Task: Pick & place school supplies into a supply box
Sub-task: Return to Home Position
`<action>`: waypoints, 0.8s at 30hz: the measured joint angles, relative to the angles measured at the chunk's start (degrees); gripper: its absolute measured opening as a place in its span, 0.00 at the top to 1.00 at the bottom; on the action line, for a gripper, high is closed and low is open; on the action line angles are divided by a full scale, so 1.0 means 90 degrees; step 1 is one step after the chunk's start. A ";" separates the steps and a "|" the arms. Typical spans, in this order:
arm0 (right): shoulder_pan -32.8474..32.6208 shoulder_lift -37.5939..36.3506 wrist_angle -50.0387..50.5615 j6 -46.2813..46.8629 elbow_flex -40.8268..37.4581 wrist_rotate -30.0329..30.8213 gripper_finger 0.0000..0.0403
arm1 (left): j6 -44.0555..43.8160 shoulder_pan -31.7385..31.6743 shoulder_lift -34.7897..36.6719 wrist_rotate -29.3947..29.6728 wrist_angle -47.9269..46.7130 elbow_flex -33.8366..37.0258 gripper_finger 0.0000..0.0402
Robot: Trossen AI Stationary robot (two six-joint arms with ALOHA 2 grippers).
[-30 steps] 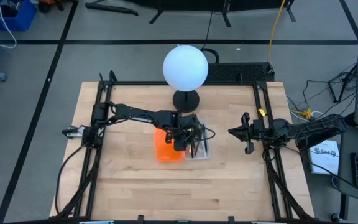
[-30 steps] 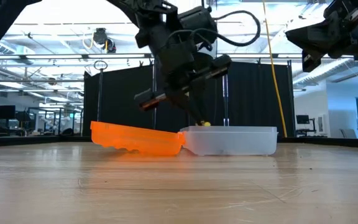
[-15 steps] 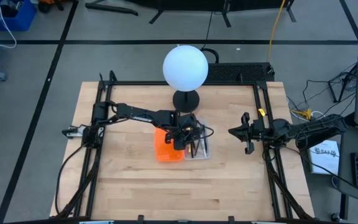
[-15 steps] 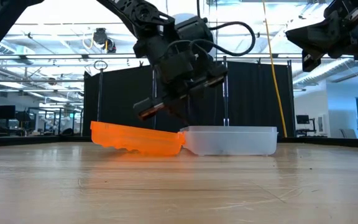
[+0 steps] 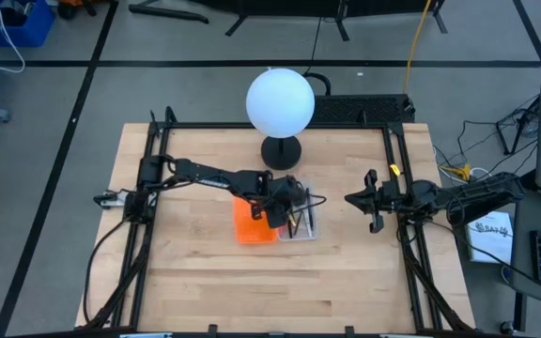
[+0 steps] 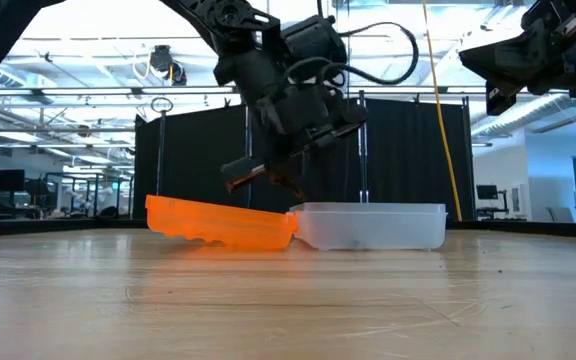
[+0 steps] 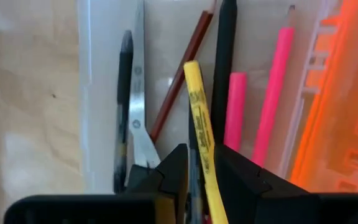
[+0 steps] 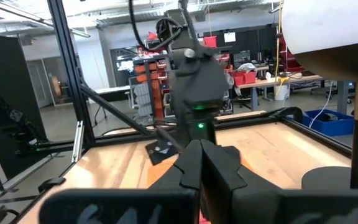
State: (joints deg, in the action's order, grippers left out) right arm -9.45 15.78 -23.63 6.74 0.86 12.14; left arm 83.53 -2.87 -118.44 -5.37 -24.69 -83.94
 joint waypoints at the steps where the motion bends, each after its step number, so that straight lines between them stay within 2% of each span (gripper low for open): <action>1: -0.0001 0.0001 0.0006 -0.0033 -0.0002 0.0000 1.00 | 0.0037 0.0063 0.0009 0.0087 0.0005 0.0000 0.79; 6: -0.0001 0.0006 0.0047 -0.0085 -0.0001 -0.0001 1.00 | 0.0254 0.0542 0.0389 0.0524 -0.0311 0.0001 0.78; 9: -0.0002 0.0006 0.0040 -0.0374 -0.0002 0.0000 1.00 | -0.0115 0.0966 0.0821 0.0580 -0.0566 0.0000 0.80; 12: -0.0001 0.0015 0.0040 -0.0582 -0.0002 0.0000 1.00 | -0.0746 0.1494 0.1329 0.0503 -0.0744 0.0001 0.88; 15: 0.0000 0.0025 0.0035 -0.0618 0.0000 0.0000 1.00 | -0.1647 0.2091 0.1849 0.0639 -0.0799 0.0000 0.98; 21: -0.0002 0.0055 -0.0136 -0.0498 -0.0001 -0.0001 1.00 | -0.4119 0.3104 0.3018 0.1386 -0.1478 0.0000 0.98; 24: -0.0005 0.0057 -0.0219 -0.0500 -0.0001 -0.0017 1.00 | -0.5536 0.3471 0.3696 0.1775 -0.2196 0.0000 0.99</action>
State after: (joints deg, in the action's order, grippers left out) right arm -9.50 16.29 -25.60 2.24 0.85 11.98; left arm 33.71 28.37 -85.18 10.60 -44.45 -83.94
